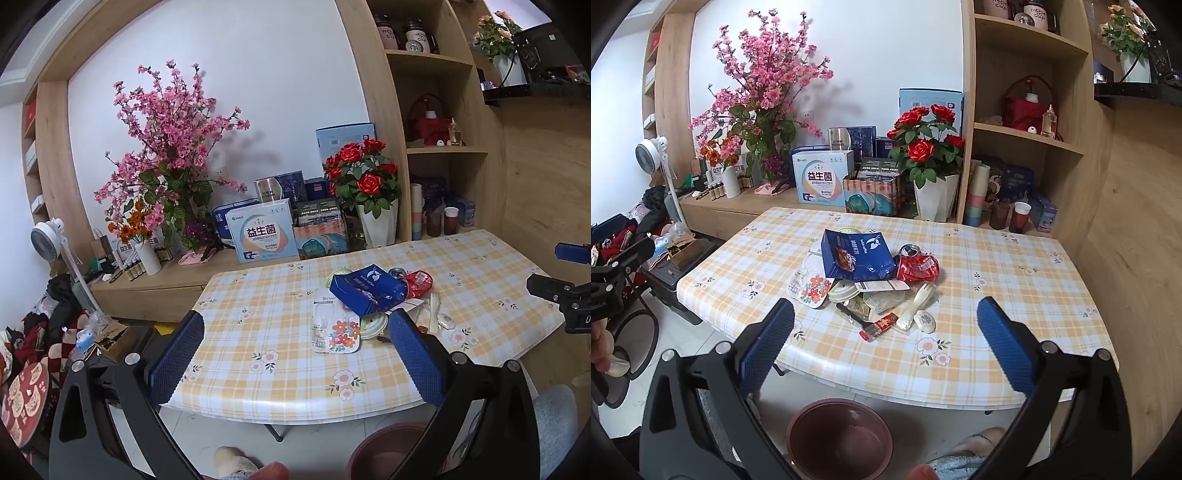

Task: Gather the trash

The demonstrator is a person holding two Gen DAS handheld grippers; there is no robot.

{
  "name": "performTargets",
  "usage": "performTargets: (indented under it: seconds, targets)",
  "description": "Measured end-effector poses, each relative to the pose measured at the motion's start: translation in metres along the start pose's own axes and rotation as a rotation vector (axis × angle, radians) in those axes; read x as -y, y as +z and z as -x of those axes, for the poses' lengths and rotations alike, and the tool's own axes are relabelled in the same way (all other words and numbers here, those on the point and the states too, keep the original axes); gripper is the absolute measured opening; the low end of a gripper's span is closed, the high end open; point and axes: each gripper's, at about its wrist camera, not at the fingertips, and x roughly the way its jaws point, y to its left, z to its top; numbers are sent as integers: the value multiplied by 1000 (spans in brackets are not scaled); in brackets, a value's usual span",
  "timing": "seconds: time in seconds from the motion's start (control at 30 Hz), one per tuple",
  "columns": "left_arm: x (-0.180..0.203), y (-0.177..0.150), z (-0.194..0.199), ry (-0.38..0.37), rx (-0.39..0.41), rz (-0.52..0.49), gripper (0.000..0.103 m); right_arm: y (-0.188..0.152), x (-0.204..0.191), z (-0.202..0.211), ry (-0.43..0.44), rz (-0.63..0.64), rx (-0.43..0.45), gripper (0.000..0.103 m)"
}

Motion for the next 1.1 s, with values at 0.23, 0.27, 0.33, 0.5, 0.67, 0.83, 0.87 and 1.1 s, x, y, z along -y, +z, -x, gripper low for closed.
performTargets:
  seconds: [0.23, 0.27, 0.33, 0.5, 0.67, 0.83, 0.87, 1.1]
  targets:
    - [0, 0, 1, 0, 2, 1, 98, 1, -2, 0, -2, 2, 4, 98]
    - [0, 0, 1, 1, 2, 1, 98, 1, -2, 0, -2, 2, 4, 98]
    - [0, 0, 1, -1, 2, 2, 98, 1, -2, 0, -2, 2, 4, 98]
    - [0, 0, 1, 0, 3, 2, 98, 2, -3, -1, -2, 3, 4, 98]
    - [0, 0, 1, 0, 3, 1, 98, 2, -3, -1, -3, 2, 5, 98]
    - [0, 0, 1, 0, 3, 1, 98, 2, -4, -2, -3, 2, 3, 98]
    - [0, 0, 1, -1, 3, 1, 98, 2, -4, -1, -3, 2, 2, 98]
    - [0, 1, 1, 0, 5, 0, 98, 2, -4, -1, -4, 1, 3, 98]
